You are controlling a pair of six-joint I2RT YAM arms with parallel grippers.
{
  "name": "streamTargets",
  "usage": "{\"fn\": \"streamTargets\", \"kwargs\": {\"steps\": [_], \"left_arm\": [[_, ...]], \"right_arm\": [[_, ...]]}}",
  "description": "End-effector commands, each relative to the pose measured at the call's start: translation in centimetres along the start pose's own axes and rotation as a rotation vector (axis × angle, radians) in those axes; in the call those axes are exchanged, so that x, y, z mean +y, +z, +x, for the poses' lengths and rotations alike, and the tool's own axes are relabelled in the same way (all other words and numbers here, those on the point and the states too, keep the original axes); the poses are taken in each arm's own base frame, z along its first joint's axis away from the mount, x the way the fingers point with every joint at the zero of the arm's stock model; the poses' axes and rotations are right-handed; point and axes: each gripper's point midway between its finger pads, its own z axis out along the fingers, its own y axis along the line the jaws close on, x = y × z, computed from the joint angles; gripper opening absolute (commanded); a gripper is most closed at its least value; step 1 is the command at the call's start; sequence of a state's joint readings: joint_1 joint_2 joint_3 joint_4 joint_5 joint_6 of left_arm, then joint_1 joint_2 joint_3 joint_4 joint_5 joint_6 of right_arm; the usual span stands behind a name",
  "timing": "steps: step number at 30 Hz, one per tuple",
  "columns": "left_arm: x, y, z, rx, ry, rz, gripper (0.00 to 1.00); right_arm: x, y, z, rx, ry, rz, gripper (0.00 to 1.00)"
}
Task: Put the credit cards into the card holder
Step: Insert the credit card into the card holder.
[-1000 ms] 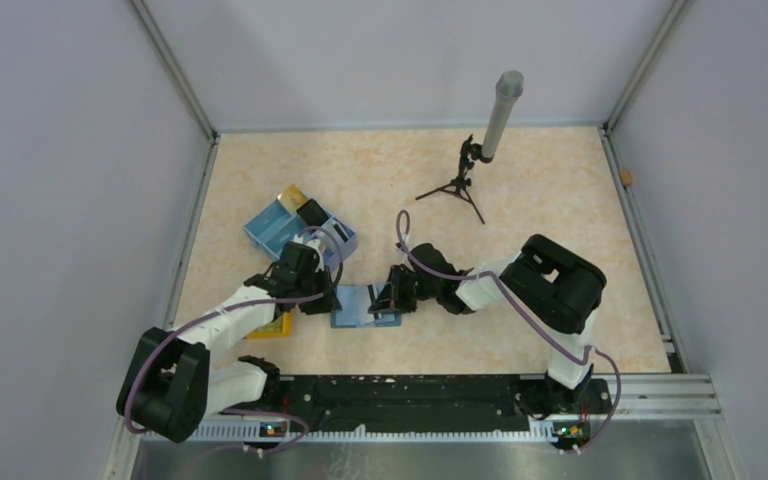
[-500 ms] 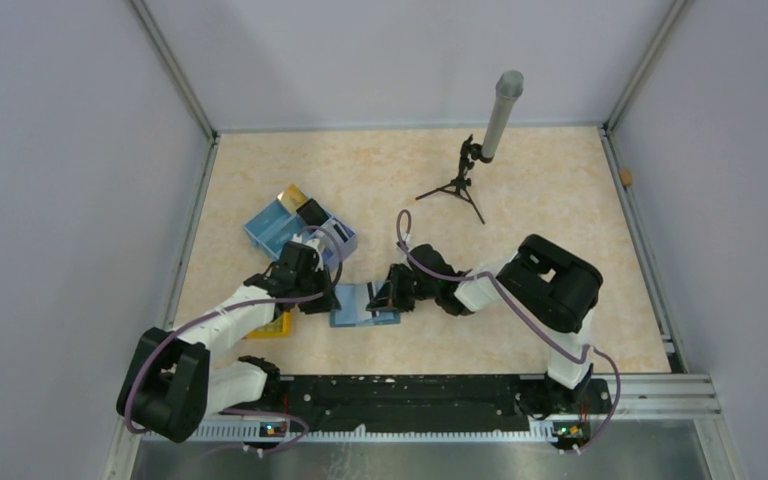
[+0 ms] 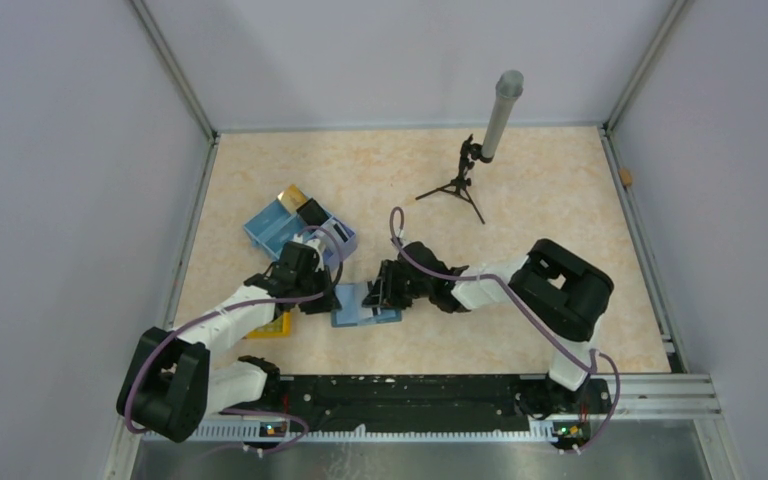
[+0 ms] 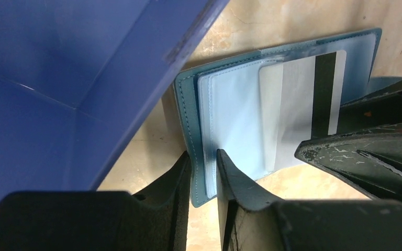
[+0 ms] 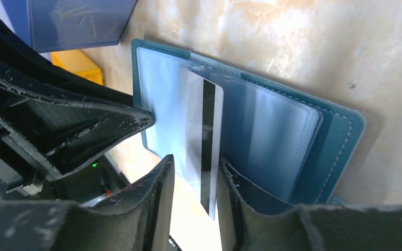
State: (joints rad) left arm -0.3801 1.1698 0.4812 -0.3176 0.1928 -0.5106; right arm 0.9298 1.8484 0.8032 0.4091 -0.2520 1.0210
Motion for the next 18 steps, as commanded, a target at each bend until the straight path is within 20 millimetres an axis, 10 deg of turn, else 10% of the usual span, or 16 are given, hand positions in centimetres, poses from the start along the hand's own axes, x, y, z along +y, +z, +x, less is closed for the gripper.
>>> {"fn": "streamTargets", "kwargs": {"steps": [1,10,18], "left_arm": [[-0.5,-0.2,0.0,0.008,0.004,0.016,0.24],[-0.5,-0.2,0.0,0.007,0.005,0.021,0.24],[-0.7,-0.3,0.0,0.007,0.004,0.032,0.29]], "right_arm": [[-2.4,-1.3,-1.2,-0.039,-0.126,0.206,0.36],[-1.4,-2.6,-2.4,-0.052,-0.242,0.291,0.47],[-0.7,-1.1,-1.4,-0.004,-0.248,0.246,0.34]]}}
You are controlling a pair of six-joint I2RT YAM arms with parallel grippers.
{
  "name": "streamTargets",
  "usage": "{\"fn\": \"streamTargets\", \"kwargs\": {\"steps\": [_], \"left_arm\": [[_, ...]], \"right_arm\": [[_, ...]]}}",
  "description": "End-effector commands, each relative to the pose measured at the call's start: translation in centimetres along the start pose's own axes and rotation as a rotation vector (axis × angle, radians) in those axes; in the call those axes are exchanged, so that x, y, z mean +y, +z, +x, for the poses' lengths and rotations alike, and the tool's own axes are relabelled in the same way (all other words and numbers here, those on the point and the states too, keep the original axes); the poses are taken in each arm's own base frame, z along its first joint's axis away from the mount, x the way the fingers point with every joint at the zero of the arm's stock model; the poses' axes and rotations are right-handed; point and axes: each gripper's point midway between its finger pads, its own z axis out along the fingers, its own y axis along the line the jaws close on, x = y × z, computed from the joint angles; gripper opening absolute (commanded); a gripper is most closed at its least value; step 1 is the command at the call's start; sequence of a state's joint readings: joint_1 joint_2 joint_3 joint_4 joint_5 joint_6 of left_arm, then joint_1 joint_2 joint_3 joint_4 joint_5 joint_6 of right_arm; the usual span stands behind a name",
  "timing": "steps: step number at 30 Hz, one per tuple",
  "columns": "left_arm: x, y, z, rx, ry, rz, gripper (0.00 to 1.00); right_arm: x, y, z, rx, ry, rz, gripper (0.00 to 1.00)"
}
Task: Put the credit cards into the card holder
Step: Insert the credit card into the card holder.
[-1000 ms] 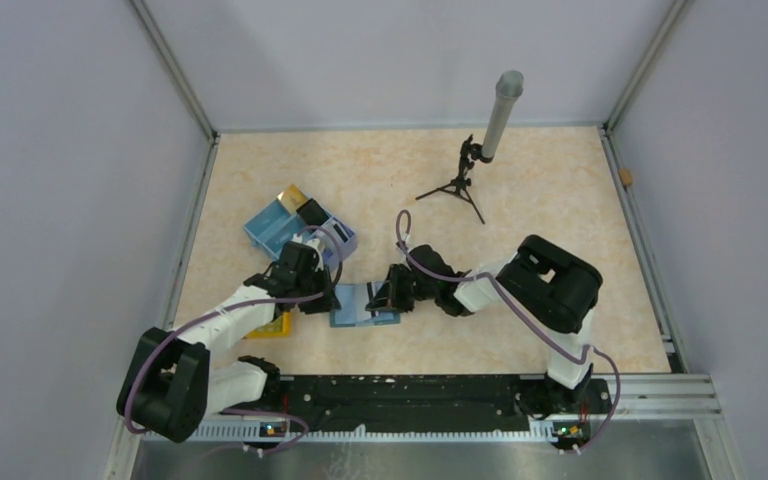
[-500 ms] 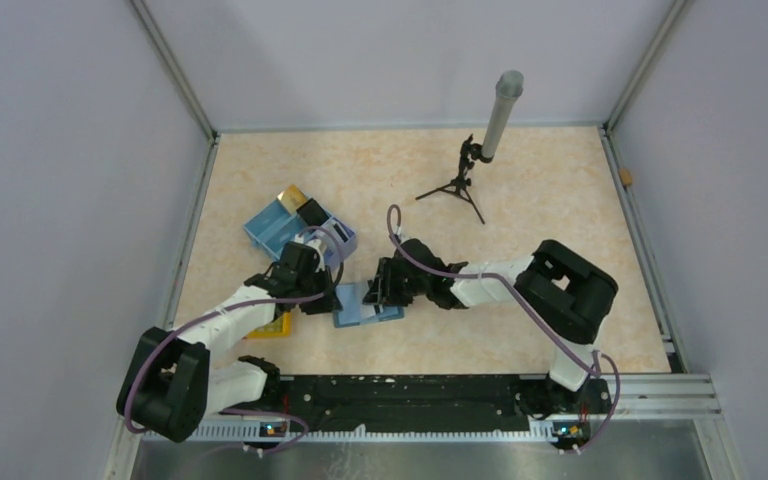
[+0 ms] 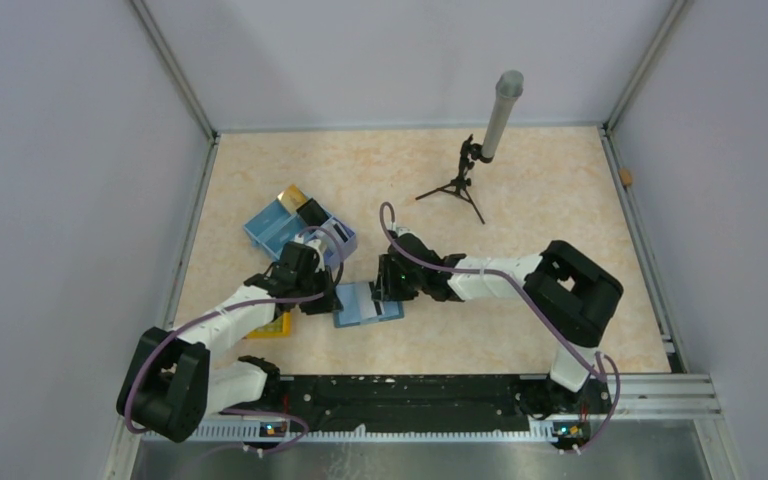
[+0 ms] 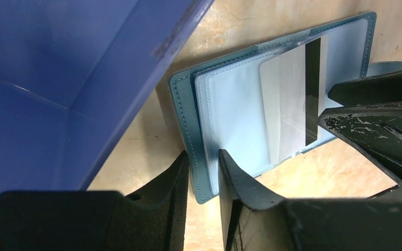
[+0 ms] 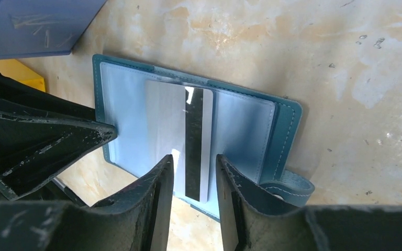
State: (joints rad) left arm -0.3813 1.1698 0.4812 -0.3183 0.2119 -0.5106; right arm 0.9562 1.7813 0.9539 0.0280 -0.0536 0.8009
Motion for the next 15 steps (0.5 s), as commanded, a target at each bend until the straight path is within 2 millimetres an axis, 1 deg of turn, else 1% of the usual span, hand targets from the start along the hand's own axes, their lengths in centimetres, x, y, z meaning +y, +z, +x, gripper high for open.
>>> {"fn": "streamTargets", "kwargs": {"steps": [1,5,6,8,15], "left_arm": [[-0.4,-0.2,-0.2,-0.002,0.004,0.016,0.30],[-0.6,-0.3,-0.2,0.000,0.001,0.026,0.34],[-0.7,-0.3,-0.2,0.000,0.002,0.030,0.35],[-0.9,-0.3,-0.2,-0.001,-0.001,0.037,0.36],[-1.9,-0.5,0.0,0.010,-0.017,0.096,0.40]], "right_arm": [[1.0,0.5,0.7,0.038,-0.041,-0.003,0.33],[2.0,1.1,1.4,0.077,-0.036,-0.040,0.29],[2.7,1.3,1.1,0.067,-0.033,-0.068,0.29],[3.2,1.5,1.2,0.070,-0.026,-0.091,0.27],[5.4,1.6,0.9,0.058,0.008,-0.178,0.26]]}}
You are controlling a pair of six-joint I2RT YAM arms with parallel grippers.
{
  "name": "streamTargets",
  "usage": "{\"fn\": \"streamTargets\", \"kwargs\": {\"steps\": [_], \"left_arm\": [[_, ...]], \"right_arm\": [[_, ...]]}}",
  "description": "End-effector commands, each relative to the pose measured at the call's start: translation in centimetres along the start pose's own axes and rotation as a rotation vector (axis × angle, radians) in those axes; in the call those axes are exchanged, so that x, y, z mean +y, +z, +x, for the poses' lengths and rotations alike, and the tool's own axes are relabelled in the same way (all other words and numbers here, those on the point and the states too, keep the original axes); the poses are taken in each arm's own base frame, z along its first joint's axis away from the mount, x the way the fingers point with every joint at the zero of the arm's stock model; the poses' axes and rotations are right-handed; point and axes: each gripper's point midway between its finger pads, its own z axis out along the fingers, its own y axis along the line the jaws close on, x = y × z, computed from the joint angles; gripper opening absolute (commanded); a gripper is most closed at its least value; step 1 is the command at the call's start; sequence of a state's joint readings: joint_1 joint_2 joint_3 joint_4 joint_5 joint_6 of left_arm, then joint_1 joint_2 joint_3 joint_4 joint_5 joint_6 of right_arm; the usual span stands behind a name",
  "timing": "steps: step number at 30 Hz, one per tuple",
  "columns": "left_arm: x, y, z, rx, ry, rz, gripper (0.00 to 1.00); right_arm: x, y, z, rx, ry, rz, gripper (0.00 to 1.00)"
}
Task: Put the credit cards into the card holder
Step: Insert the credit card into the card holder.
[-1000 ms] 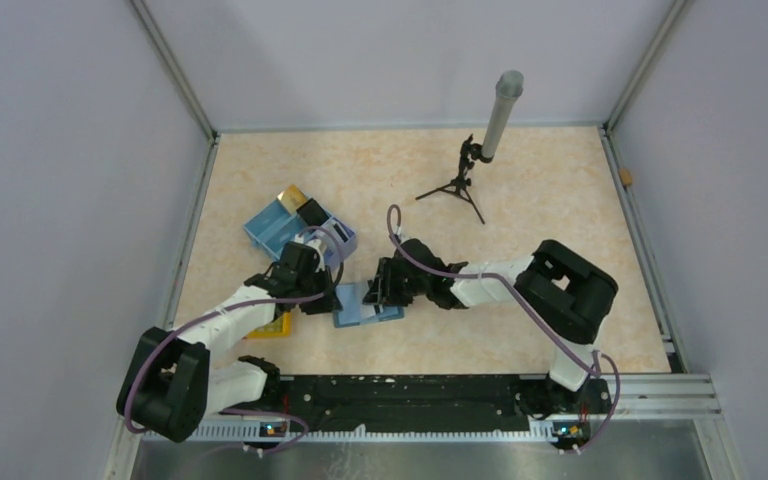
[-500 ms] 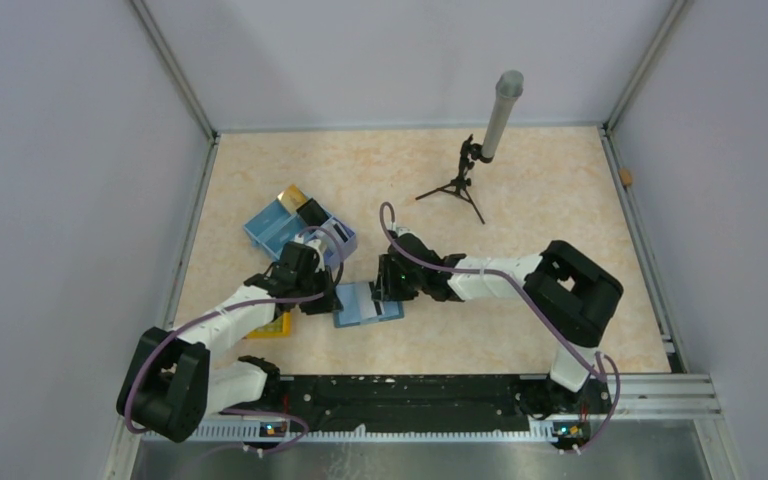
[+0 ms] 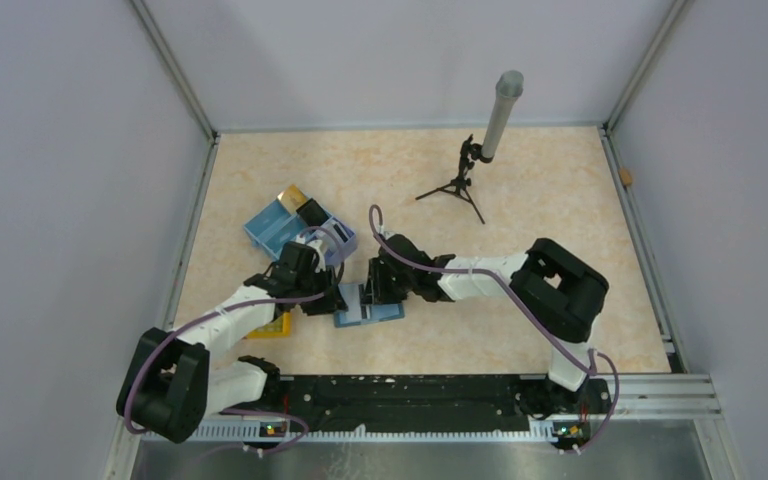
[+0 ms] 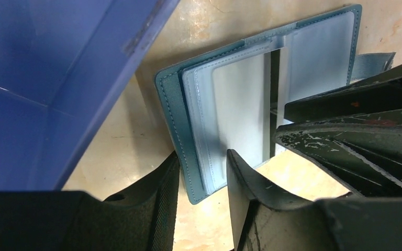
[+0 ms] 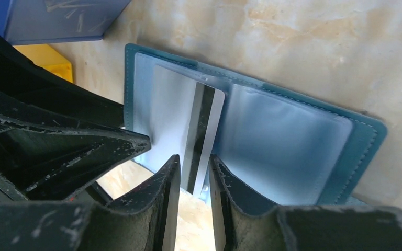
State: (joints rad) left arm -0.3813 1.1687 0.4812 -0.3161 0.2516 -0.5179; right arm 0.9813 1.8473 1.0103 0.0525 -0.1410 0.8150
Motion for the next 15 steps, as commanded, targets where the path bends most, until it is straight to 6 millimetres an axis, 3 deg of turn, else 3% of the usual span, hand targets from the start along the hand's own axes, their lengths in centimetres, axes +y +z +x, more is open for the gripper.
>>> {"fn": "streamTargets", "kwargs": {"steps": [1,9,15], "left_arm": [[-1.5,-0.4,-0.2,-0.007,-0.013,0.071,0.40],[-2.2,-0.7,-0.1,-0.015,-0.040,0.112,0.41],[-3.3,-3.7,-2.6,-0.106,-0.011,0.092,0.59]], "right_arm": [[3.1,0.7,-0.4,-0.010,0.015,-0.111,0.26],[3.8,0.6,-0.6,-0.030,0.041,-0.149,0.26],[3.1,-2.6,-2.0,-0.109,-0.010,-0.077,0.31]]}}
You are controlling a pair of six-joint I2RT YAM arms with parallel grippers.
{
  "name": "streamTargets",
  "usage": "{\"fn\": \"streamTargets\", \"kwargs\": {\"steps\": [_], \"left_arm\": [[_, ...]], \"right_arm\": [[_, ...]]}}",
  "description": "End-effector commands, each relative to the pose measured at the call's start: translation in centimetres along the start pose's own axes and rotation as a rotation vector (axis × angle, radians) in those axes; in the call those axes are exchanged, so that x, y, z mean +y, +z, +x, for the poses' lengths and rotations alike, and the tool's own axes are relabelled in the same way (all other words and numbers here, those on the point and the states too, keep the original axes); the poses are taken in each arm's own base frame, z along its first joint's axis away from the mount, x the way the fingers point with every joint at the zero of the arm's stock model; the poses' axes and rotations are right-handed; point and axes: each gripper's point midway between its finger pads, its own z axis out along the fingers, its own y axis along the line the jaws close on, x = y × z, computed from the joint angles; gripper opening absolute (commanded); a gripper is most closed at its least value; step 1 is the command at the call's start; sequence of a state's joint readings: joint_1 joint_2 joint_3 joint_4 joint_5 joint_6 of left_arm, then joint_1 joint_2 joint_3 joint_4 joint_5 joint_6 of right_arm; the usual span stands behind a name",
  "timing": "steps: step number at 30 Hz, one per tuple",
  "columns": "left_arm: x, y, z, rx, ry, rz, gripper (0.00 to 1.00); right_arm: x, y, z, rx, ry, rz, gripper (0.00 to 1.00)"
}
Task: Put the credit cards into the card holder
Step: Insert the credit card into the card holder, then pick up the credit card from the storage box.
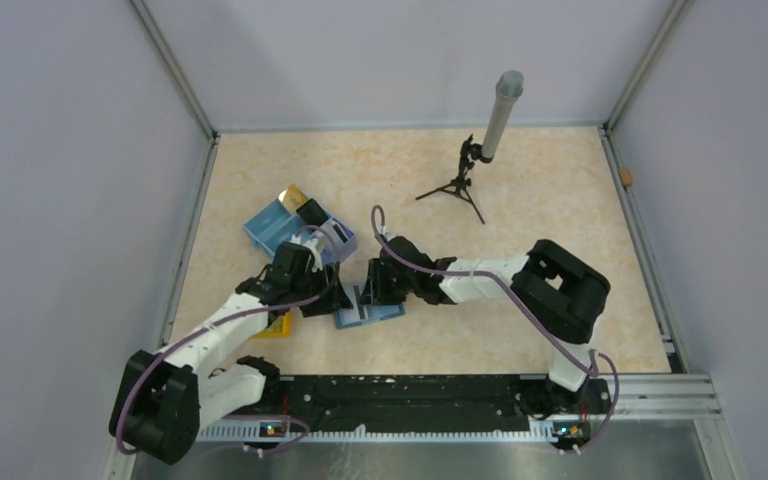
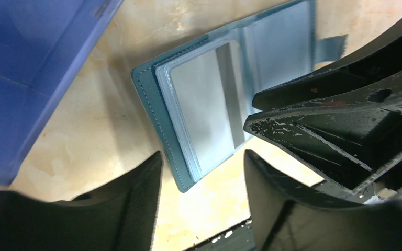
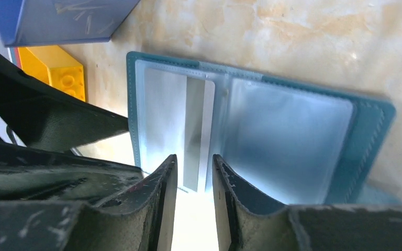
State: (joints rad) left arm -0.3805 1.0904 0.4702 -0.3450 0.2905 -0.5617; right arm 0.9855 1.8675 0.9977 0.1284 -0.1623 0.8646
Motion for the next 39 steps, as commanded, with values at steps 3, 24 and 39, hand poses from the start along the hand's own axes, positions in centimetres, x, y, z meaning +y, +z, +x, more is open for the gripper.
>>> {"fn": "streamTargets", "kwargs": {"steps": [3,24,39], "left_arm": [[-3.2,-4.3,-4.3,-0.137,0.044,0.028,0.69],[-2.4,-6.5,-19.5,-0.269,0.594,-0.314,0.78],[-1.4,-0.6,-21.0,-0.069,0.588,-0.223,0.68]], "right_arm": [[2.2,-5.2,-2.9,-0.145,-0.078,0.001,0.34],[-1.3,-14.2,-6.4,-0.353,-0.114,-0.015,0.46],[-3.6,-15.3,-5.7,-0.360,-0.075,-0.045,0.46]]}}
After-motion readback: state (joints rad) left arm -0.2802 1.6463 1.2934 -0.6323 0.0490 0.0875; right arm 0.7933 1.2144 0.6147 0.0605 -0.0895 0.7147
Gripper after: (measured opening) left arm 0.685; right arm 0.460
